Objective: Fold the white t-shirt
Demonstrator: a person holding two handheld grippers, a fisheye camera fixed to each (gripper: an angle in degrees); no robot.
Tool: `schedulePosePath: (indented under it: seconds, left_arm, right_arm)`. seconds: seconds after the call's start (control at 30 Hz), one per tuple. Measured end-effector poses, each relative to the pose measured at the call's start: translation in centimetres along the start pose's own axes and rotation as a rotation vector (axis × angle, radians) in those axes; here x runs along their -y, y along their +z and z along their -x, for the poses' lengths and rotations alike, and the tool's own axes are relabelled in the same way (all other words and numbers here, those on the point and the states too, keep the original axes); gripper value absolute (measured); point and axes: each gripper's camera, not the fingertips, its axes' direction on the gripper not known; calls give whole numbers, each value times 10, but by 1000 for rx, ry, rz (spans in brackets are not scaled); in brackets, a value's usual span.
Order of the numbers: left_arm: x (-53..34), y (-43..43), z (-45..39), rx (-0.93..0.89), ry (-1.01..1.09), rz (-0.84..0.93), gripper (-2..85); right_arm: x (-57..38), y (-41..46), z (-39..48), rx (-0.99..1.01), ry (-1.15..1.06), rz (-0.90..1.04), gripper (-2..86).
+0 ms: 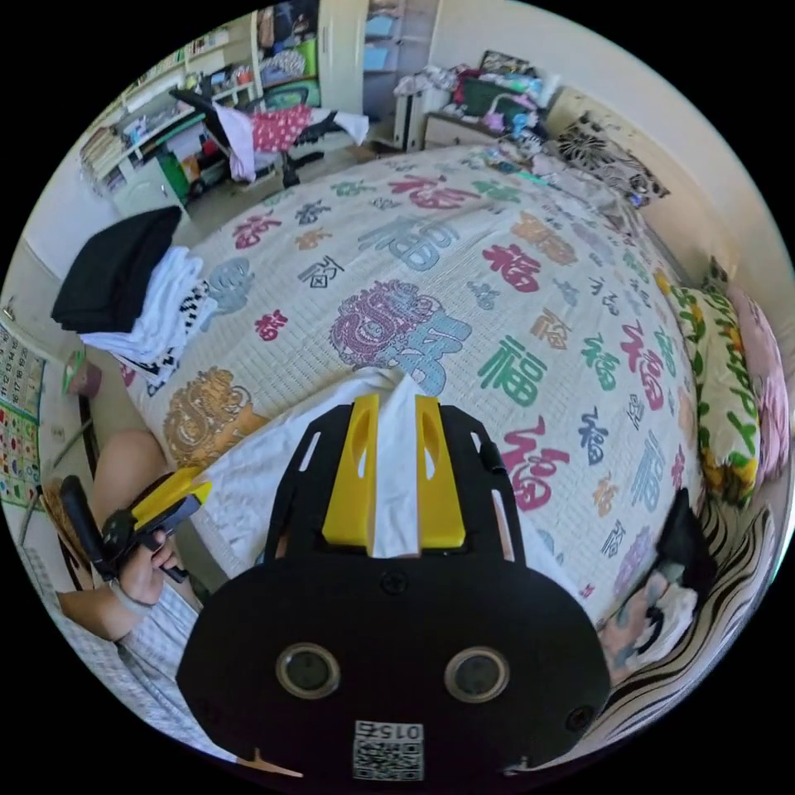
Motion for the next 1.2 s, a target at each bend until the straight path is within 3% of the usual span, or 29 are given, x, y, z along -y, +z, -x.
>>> schedulePosePath:
  seconds: [0.17, 0.37, 0.63, 0.83, 1.2]
  left_arm:
    - [3, 2, 15, -107, -34, 69, 83]
    - [7, 3, 35, -115, -117, 82, 9]
    - [9, -8, 50, -174, -121, 73, -7]
    - [10, -9, 54, -178, -124, 84, -7]
    - [6, -9, 55, -170, -139, 93, -7]
  right_arm:
    - [106, 47, 13, -51, -111, 269, 69]
    - [175, 74, 27, -28, -159, 430, 11]
    - [231, 60, 26, -22, -191, 457, -3]
    - [263, 63, 27, -65, -244, 553, 54]
    - [295, 68, -15, 127, -215, 735, 71]
